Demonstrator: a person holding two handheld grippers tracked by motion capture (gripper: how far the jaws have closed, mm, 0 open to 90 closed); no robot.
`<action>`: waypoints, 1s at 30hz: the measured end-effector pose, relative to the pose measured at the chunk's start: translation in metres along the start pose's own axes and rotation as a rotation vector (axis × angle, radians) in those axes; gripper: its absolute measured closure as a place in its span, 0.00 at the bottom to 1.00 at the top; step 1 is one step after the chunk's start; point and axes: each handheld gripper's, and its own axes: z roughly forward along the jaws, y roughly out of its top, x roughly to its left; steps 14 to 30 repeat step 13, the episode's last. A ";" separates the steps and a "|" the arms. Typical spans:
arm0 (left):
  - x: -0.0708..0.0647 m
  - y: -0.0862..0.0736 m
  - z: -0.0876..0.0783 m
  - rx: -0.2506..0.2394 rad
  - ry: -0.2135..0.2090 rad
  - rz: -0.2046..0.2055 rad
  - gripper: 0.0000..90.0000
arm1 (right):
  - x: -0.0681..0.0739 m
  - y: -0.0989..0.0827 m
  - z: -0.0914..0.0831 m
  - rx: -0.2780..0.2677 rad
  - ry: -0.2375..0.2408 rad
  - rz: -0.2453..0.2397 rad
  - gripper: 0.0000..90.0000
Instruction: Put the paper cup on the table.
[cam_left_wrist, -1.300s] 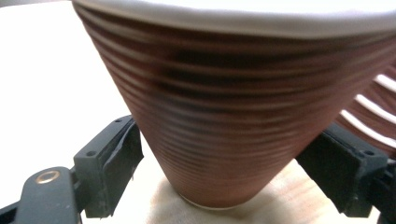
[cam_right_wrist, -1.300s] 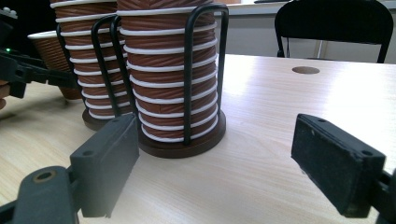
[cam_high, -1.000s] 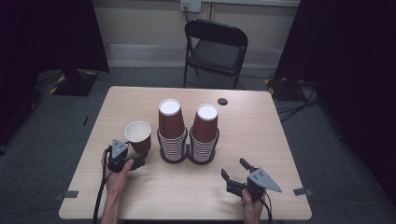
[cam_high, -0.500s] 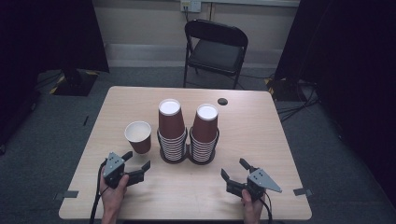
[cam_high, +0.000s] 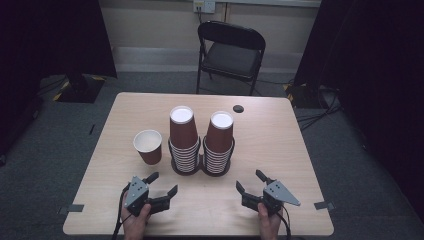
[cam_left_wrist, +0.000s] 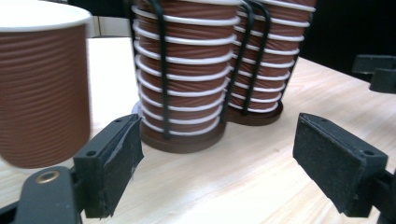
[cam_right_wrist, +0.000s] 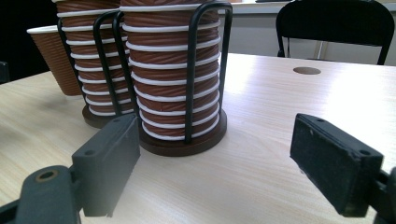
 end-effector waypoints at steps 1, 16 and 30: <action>-0.006 -0.003 0.003 0.010 0.014 0.018 0.17 | 0.000 0.000 0.000 0.002 -0.001 -0.001 0.17; -0.018 -0.009 0.003 -0.027 0.068 0.075 0.17 | 0.000 0.003 0.009 0.126 -0.044 0.015 0.17; -0.018 -0.009 0.003 -0.027 0.068 0.075 0.17 | 0.000 0.003 0.009 0.126 -0.044 0.015 0.17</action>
